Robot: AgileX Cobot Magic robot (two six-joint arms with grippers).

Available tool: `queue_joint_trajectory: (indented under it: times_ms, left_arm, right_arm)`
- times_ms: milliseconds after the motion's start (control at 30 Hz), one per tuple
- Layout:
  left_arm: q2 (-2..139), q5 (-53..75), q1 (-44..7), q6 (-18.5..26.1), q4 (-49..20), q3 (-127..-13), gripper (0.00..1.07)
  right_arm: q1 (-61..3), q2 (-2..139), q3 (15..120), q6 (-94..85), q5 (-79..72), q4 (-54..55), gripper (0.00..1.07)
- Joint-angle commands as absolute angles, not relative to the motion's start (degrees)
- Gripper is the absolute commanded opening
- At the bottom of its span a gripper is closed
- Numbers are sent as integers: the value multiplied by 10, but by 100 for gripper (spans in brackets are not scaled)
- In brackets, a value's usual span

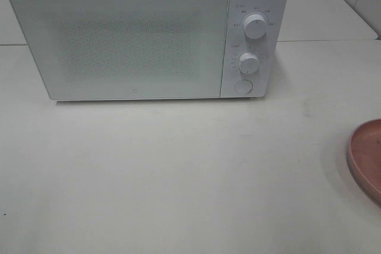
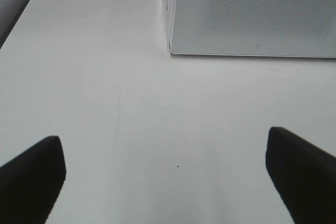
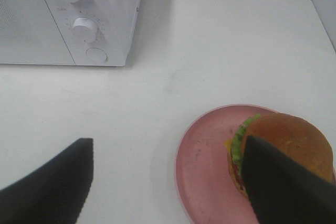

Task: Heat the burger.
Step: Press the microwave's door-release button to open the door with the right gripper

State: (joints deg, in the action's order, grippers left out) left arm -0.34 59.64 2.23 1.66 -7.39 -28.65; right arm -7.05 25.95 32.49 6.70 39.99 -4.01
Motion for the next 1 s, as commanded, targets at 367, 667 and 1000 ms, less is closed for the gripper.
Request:
queue_joint_trajectory:
  times_ms: [367, 667, 1000]
  left_arm:
    - [-18, 592, 21, 14, -72, -284, 98]
    - [-18, 592, 21, 14, -72, -284, 98]
    - [-18, 592, 21, 14, -72, -284, 98]
  right_arm:
    - [-69, 384, 328, 67, 252, -38, 75]
    - [-69, 465, 328, 67, 150, -38, 75]
    - [-69, 553, 328, 67, 45, -38, 75]
